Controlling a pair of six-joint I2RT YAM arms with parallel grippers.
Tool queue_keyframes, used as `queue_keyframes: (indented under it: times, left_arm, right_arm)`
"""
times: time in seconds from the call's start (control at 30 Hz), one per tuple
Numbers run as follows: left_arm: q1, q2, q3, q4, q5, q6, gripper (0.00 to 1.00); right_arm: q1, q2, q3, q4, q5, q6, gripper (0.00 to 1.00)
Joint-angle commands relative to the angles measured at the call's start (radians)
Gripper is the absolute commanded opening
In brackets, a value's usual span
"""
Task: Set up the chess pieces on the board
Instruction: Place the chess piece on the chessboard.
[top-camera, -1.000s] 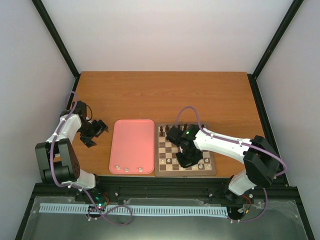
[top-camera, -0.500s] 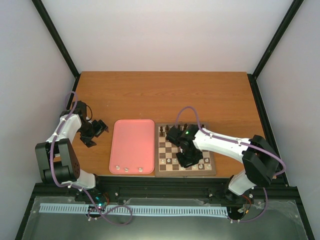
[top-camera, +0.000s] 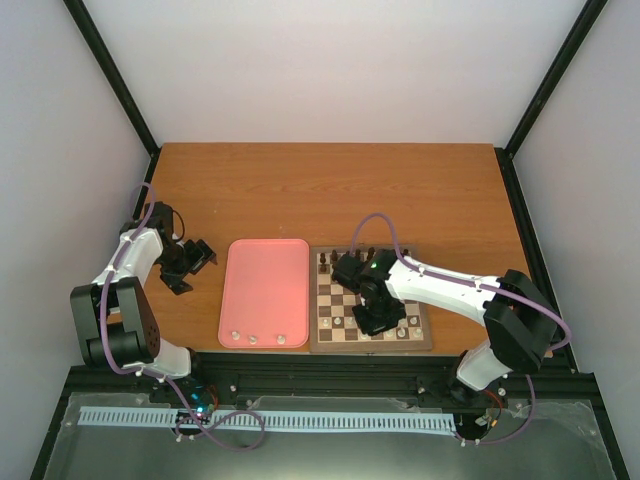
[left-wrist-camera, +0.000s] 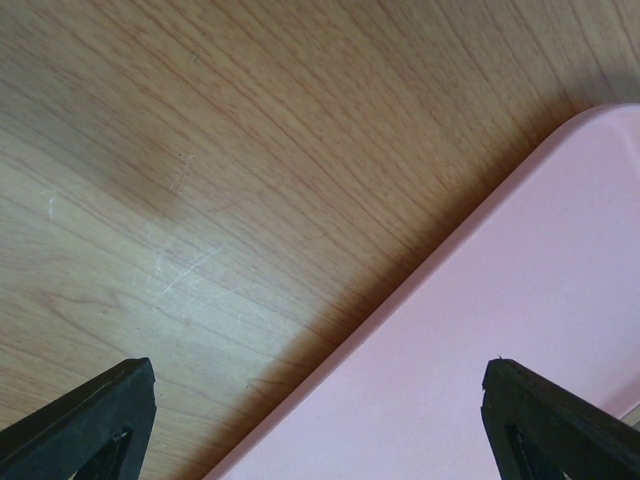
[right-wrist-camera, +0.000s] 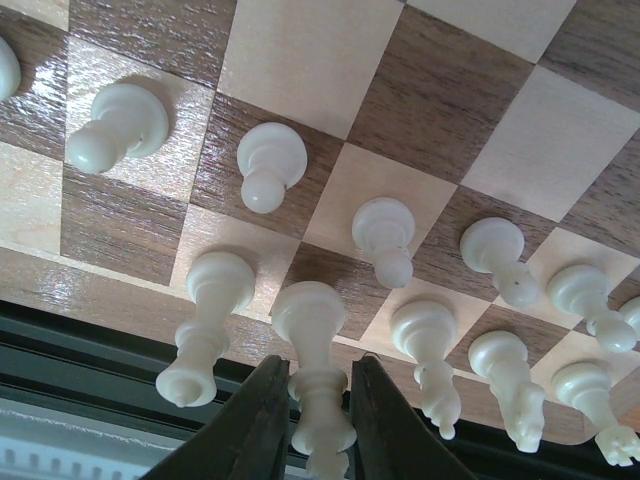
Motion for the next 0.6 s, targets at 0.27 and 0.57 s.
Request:
queue_keyframes:
  times: [0.27,0.57]
  left_arm:
    - [-0.005,-0.002,0.023,0.008,0.001,-0.007,1.00]
    - [-0.004,-0.002,0.022,0.010,0.002,-0.008,1.00]
  right_arm:
    - [-0.005,-0.001,-0.017,-0.011,0.013,0.008,0.18]
    - [-0.004,-0.008,-0.014,-0.030,0.029,0.010,0.18]
